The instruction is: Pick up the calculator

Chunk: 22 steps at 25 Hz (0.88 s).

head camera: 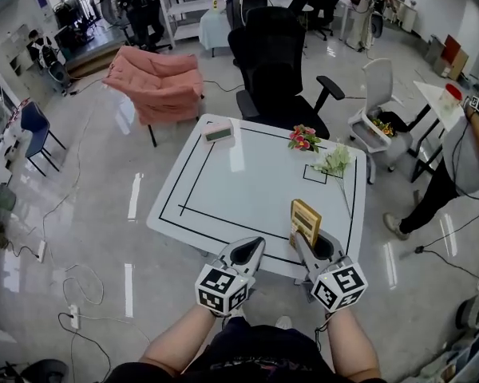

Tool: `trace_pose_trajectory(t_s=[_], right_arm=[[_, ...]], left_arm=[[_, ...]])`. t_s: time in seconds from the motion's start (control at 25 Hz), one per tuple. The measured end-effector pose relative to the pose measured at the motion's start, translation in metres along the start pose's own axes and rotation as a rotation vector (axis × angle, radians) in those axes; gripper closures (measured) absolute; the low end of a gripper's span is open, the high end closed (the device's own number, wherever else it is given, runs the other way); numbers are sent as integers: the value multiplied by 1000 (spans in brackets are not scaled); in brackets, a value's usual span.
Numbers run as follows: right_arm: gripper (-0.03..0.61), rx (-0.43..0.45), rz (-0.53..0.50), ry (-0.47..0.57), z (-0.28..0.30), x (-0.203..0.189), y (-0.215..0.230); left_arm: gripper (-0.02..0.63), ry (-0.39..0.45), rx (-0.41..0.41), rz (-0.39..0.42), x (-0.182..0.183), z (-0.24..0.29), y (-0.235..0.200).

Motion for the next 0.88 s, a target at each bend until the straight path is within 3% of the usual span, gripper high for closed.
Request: trace_pose_trajectory(t_s=[0.48,0.88], right_arm=[[495,192,8,8,-57,-9,-4],[495,263,10,-3,-92,-22,0]], left_arm=[[612,56,175,2,-22,-33,88],[612,83,246,-15,-45,-44,134]])
Point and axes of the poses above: the fingertips, and each gripper's own axes: z forward along the fingers, y to its right, x out of its top, the point moved 8 cm from there along -z, backward along the fingers
